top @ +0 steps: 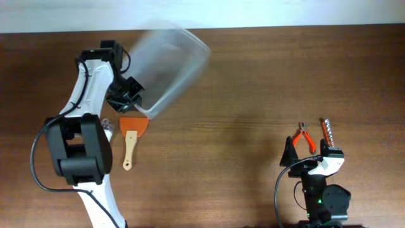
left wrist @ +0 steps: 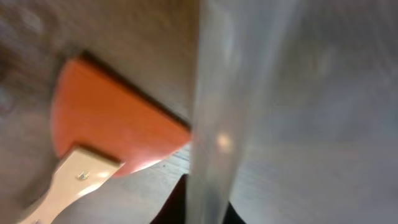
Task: Pack container
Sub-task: 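Lift and swing the clear box with the left gripper toward table center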
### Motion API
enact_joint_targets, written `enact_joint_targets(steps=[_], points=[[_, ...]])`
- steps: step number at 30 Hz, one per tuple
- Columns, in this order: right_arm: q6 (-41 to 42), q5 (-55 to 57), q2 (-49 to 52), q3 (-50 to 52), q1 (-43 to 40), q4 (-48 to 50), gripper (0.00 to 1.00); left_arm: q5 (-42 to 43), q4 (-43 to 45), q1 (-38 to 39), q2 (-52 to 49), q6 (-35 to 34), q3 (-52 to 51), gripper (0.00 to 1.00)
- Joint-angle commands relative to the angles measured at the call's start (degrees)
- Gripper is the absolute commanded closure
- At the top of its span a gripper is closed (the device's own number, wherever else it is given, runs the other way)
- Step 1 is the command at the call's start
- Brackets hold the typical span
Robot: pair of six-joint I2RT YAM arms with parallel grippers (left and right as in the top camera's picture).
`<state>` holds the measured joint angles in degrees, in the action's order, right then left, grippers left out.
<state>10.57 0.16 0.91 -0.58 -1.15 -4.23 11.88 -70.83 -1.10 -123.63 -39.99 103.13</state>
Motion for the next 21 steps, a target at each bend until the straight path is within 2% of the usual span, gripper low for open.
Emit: enact_joint_targets(steps=[1, 8, 14, 21], points=[[0.5, 0.5, -0.4, 0.3, -0.4, -0.4, 0.01, 0.3, -0.5, -0.2, -0.1, 0.6, 0.6, 0.98], [0.5, 0.5, -0.4, 0.3, -0.4, -0.4, 0.02, 0.4, 0.0, -0.8, -0.1, 1.6, 1.4, 0.98], [0.5, 0.5, -0.4, 0.3, -0.4, -0.4, 0.01, 4.0, -1.9, -0.8, 0.3, 10.6, 7.7, 0.98], [0.5, 0.5, -0.4, 0.3, -0.4, -0.4, 0.01, 6.4, -6.0, -0.7, 5.3, 13.5, 16.2, 0.98]])
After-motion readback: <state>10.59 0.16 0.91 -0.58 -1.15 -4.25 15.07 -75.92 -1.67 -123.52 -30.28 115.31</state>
